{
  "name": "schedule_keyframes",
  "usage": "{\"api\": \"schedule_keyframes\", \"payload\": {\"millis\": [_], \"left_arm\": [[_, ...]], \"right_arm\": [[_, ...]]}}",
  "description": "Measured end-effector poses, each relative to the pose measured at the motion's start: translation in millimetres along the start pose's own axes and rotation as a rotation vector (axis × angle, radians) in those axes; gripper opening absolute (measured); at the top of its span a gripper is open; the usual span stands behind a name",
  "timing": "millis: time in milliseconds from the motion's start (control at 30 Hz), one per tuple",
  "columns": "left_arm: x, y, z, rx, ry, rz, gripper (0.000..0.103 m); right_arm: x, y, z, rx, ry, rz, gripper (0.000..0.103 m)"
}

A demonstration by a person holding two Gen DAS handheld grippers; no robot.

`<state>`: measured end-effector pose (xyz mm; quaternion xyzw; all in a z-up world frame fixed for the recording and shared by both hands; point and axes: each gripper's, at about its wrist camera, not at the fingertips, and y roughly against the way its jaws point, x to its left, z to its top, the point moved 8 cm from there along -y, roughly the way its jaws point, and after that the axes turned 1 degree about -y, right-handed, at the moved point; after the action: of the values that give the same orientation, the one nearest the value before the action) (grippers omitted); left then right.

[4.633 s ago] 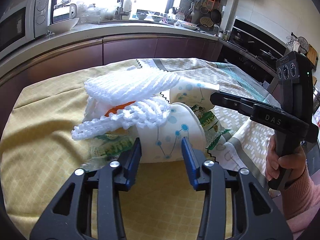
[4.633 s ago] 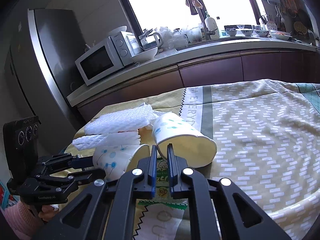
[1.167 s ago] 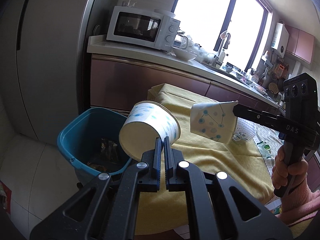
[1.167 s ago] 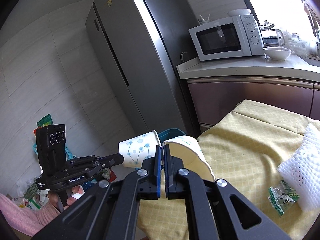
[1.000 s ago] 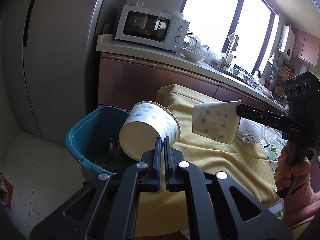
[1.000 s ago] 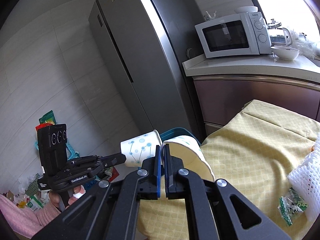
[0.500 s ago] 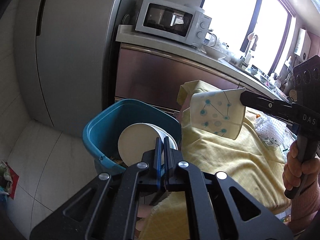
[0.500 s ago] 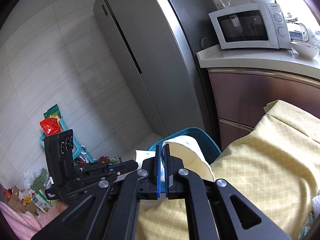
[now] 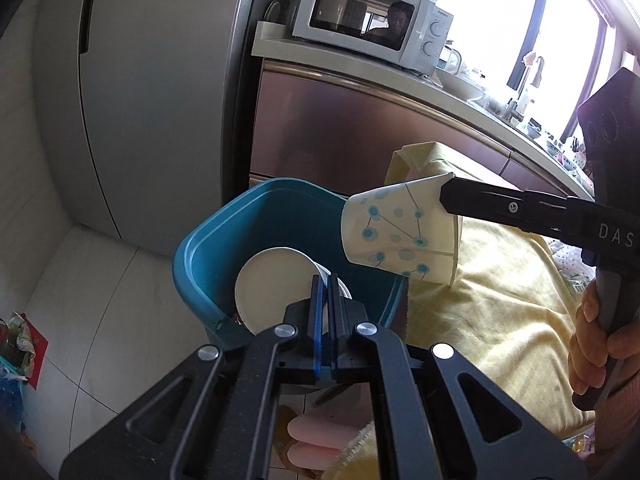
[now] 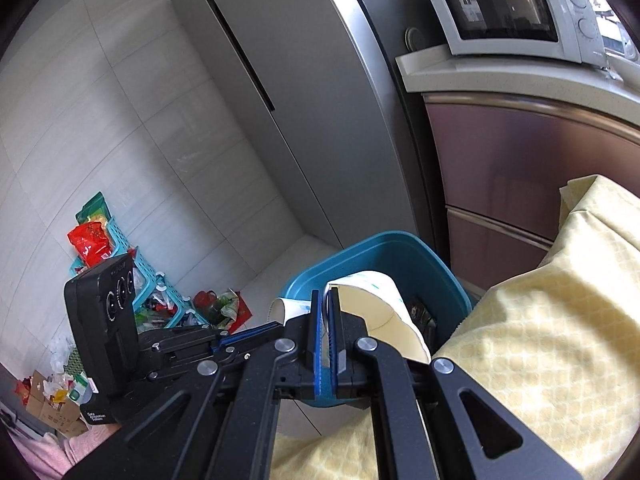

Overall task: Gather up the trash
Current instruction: 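Open both tools to drop the cups into the teal bin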

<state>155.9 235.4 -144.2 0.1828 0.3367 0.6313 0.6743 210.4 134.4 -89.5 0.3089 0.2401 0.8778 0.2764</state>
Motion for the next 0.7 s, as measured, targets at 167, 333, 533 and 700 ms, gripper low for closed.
{"api": "schedule_keyframes", "payload": {"millis": [167,333,533,700], "left_arm": [[3.5,-17.0,-2.0,0.024,0.008,0.012,0.003],[8.3,-32.9,-2.5,0.049,0.032,0.032,0.005],[8.5,-42.3,-5.6,0.056,0.058,0.012,0.008],[8.5,-33.3,-6.6,0.030,0.068,0.001,0.012]], "right_arm": [[-2.8,-20.0,-0.2,0.039,-0.008,-0.007,0.002],[-9.3,-33.5,-1.1,0.065,-0.038,-0.025,0.005],[-14.2,-31.2,-3.9,0.064,-0.053,-0.036,0.006],[-18.9,-16.4,-6.1,0.044,-0.062,-0.034,0.008]]}}
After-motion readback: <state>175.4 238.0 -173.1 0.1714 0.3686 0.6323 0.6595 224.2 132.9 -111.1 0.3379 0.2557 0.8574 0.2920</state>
